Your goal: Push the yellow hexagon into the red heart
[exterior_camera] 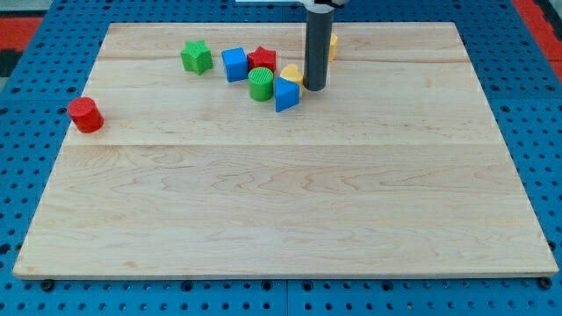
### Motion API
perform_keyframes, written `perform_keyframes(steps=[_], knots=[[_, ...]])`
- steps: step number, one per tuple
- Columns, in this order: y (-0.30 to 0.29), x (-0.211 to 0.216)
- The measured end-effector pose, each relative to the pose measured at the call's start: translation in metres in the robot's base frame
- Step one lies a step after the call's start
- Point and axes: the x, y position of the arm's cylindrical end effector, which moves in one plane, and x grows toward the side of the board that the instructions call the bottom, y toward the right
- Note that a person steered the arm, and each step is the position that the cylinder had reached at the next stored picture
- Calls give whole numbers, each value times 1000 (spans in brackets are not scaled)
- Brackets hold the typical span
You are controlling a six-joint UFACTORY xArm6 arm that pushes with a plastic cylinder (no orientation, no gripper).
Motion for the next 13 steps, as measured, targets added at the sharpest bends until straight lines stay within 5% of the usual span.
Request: perform_keyframes(steps=[2,4,5,8,11,13], knots=[[14,-4],[87,-116],[66,-141],[19,-89],[11,-103],[11,-65]])
